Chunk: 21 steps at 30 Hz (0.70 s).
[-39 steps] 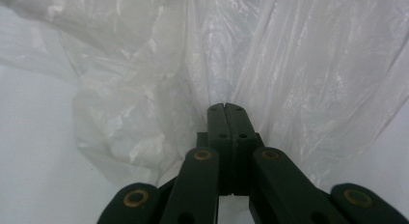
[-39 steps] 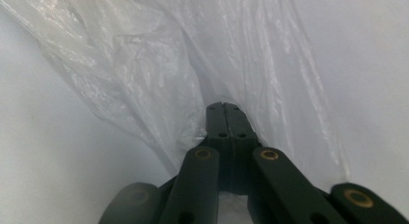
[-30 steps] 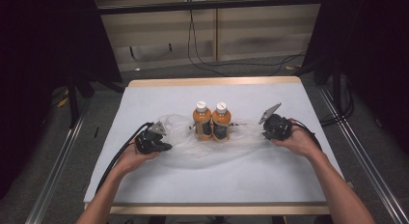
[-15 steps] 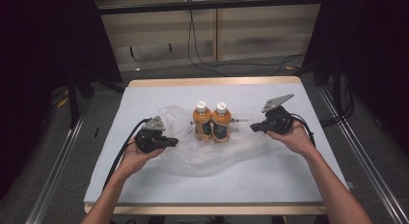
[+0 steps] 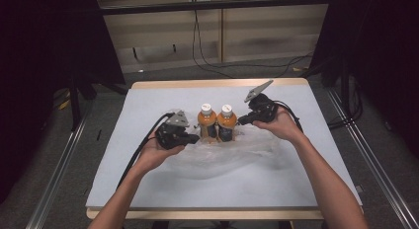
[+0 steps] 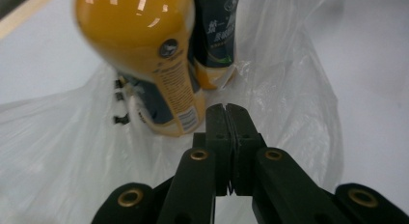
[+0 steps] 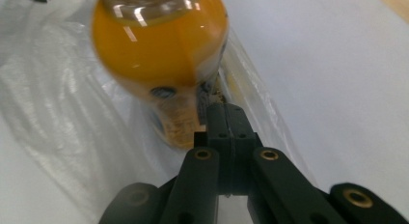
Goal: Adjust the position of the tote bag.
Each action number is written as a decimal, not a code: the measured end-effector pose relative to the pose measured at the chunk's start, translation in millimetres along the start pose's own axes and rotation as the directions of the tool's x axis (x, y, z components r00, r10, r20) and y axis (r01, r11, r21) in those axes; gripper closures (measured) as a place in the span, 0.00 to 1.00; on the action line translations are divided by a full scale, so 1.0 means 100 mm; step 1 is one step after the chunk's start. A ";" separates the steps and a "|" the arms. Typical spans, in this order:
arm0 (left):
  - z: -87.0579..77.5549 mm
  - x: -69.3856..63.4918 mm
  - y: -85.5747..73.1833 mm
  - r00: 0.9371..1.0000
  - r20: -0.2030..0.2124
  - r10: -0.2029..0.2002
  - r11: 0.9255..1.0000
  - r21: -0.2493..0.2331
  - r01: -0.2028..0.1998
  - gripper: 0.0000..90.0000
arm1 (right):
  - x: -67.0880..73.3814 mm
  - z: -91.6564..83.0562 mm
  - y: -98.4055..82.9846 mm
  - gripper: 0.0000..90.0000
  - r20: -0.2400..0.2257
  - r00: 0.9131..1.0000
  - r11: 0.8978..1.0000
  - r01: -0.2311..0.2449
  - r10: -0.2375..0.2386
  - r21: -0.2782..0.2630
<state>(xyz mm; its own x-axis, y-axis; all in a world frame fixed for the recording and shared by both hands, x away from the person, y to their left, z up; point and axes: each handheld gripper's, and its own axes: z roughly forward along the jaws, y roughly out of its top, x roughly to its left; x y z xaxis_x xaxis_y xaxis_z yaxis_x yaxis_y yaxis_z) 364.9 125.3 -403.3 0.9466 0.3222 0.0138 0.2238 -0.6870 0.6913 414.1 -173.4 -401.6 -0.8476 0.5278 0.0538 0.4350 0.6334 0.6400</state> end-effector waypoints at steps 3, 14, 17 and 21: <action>0.20 -0.05 0.04 1.000 0.019 0.017 1.000 0.019 -0.017 0.99 | -0.07 0.18 0.03 1.00 -0.011 1.000 0.998 -0.006 0.007 0.065; 0.71 -0.25 -0.12 0.996 0.090 0.027 0.991 0.127 -0.039 0.99 | -0.32 0.75 0.03 1.00 -0.057 0.993 0.981 -0.096 0.107 0.171; 0.73 -0.29 -0.14 0.995 0.094 0.039 0.988 0.143 -0.052 0.99 | -0.36 0.85 0.08 1.00 -0.054 0.992 0.978 -0.103 0.114 0.182; 0.73 -0.29 -0.15 0.994 0.100 0.040 0.989 0.138 -0.054 0.99 | -0.39 0.92 0.12 1.00 -0.059 0.989 0.975 -0.125 0.138 0.182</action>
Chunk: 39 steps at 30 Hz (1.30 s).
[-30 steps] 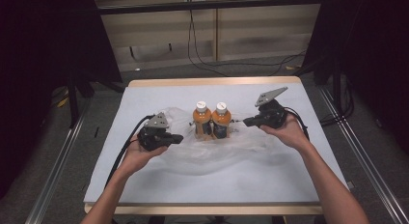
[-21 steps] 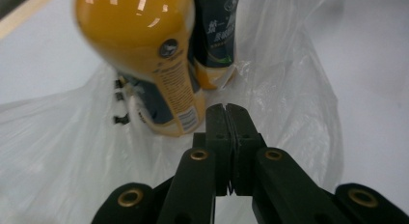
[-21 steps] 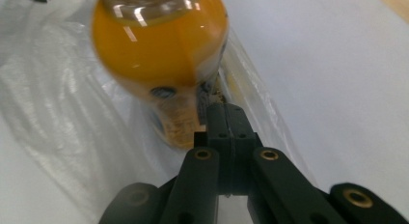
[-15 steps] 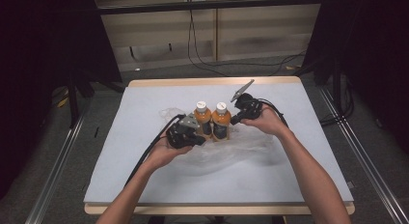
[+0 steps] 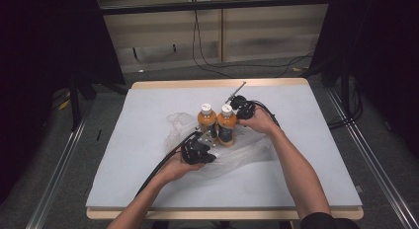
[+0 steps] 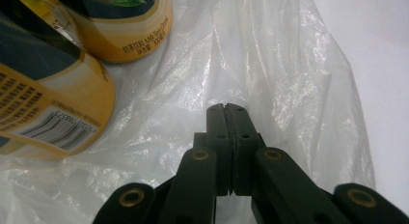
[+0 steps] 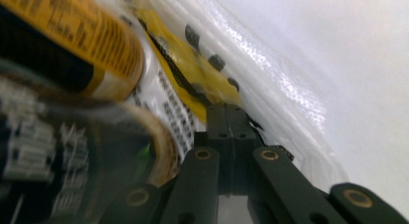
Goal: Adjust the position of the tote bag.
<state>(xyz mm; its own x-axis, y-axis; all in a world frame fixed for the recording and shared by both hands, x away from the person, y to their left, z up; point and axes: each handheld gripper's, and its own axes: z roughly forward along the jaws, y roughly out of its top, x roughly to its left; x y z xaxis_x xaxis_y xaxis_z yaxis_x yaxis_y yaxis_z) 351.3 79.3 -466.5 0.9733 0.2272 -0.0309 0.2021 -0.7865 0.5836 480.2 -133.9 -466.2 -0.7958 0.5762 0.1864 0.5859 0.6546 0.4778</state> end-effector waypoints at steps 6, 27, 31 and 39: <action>0.00 0.00 0.00 1.000 0.002 0.016 1.000 0.002 -0.016 1.00 | -0.03 0.02 0.05 1.00 0.002 1.000 1.000 -0.017 0.017 0.006; -0.03 -0.16 -0.02 0.998 0.032 0.056 0.998 0.016 -0.057 1.00 | -0.07 0.18 0.37 1.00 0.221 0.975 1.000 0.013 -0.017 0.018; -0.06 -0.20 -0.07 0.997 0.037 0.073 0.997 0.013 -0.073 1.00 | -0.07 0.20 0.40 1.00 0.259 0.966 1.000 0.009 -0.013 0.017; -0.11 -0.24 -0.12 0.996 0.056 0.068 0.997 0.021 -0.069 1.00 | -0.12 0.23 0.47 1.00 0.289 0.957 1.000 -0.016 0.013 0.007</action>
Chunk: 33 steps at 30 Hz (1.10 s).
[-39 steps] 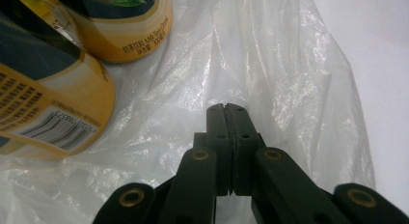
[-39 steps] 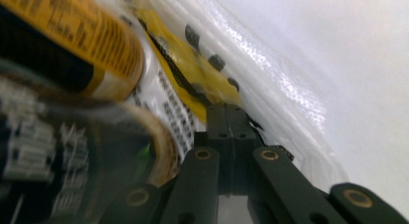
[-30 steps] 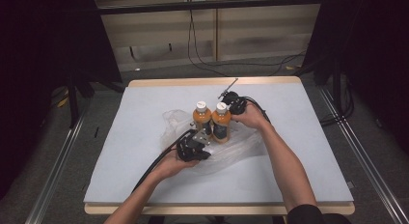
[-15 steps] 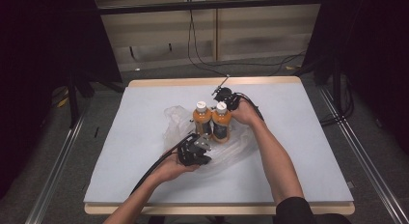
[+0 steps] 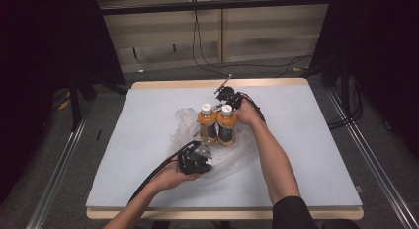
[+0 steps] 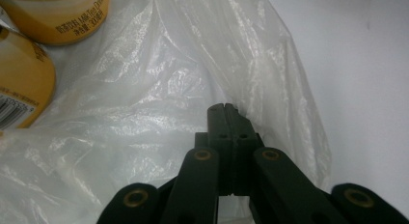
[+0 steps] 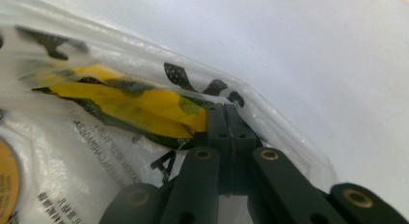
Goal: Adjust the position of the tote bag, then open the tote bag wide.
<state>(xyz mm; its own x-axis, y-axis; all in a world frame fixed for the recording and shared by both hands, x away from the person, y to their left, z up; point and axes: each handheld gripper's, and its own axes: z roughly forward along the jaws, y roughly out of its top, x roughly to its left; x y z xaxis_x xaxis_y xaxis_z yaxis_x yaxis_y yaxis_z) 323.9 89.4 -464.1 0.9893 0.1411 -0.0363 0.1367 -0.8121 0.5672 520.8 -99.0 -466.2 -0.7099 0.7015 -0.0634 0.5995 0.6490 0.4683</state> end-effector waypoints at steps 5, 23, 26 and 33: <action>0.01 0.02 -0.03 1.000 0.001 -0.012 1.000 -0.028 0.012 1.00 | -0.02 0.02 0.01 1.00 0.004 1.000 1.000 -0.012 0.012 -0.014; -0.18 0.33 -0.14 0.982 0.017 -0.186 0.961 -0.205 0.186 1.00 | 0.02 -0.30 -0.17 1.00 -0.101 0.994 0.987 -0.046 0.031 -0.153; -0.25 0.38 -0.17 0.976 0.008 -0.216 0.946 -0.245 0.211 1.00 | 0.03 -0.43 -0.20 1.00 -0.123 0.992 0.976 -0.050 0.025 -0.210; -0.41 0.41 -0.21 0.972 -0.035 -0.231 0.930 -0.300 0.210 0.99 | -0.02 -0.66 -0.33 1.00 -0.120 0.992 0.963 -0.064 0.033 -0.263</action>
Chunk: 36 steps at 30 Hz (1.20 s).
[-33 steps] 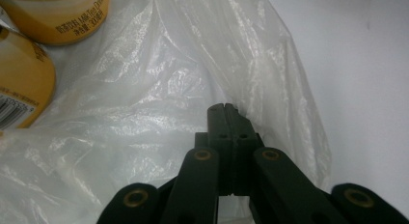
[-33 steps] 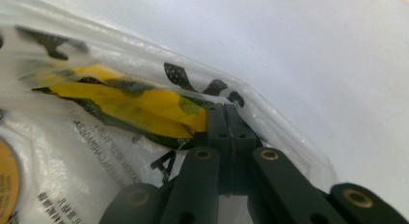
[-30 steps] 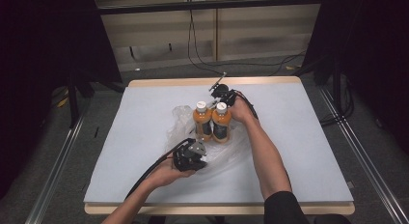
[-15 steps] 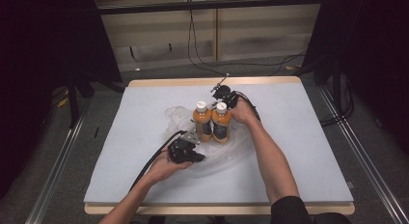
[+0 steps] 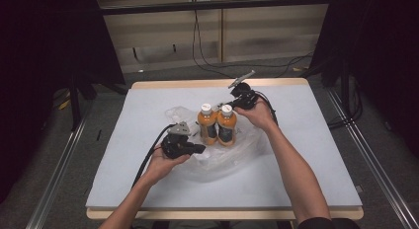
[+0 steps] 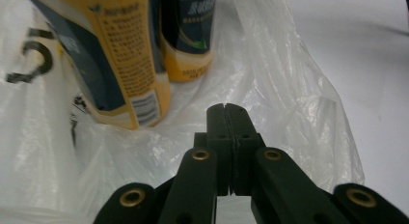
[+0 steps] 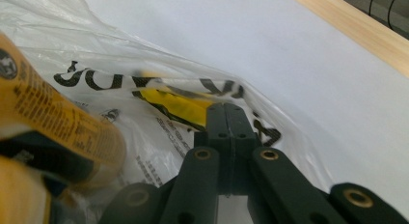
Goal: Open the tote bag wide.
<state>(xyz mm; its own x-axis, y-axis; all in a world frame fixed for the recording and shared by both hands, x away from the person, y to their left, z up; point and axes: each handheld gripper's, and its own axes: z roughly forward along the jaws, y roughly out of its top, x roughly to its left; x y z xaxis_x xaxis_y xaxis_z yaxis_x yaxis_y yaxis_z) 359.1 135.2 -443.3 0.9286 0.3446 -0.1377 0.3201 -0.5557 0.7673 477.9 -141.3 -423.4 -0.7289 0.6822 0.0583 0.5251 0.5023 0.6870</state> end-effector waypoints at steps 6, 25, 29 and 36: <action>-0.08 0.05 0.02 1.000 -0.022 -0.016 0.998 -0.068 0.015 0.97 | -0.08 -0.29 -0.08 1.00 0.016 0.999 0.996 -0.030 0.031 -0.080; -0.39 -0.09 -0.01 0.994 -0.111 -0.016 0.985 -0.173 -0.004 0.65 | 0.15 -1.05 -0.54 0.88 0.029 0.998 0.962 -0.043 0.052 -0.271; -0.50 -0.15 -0.06 0.990 -0.139 -0.024 0.977 -0.213 -0.006 0.56 | 0.19 -1.20 -0.62 0.76 0.018 0.998 0.950 -0.050 0.058 -0.307; -0.68 -0.19 -0.14 0.981 -0.192 -0.041 0.971 -0.238 -0.006 0.38 | 0.29 -1.40 -0.79 0.42 0.011 0.995 0.926 -0.087 0.097 -0.368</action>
<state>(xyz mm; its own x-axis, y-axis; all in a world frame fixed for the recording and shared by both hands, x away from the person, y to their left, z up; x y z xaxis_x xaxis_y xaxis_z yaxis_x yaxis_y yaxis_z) 323.8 187.9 -409.0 0.8614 0.5058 -0.0461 0.2605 -0.3622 0.8950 353.6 -235.1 -374.6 -0.6695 0.7335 0.1171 0.3874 0.2103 0.8976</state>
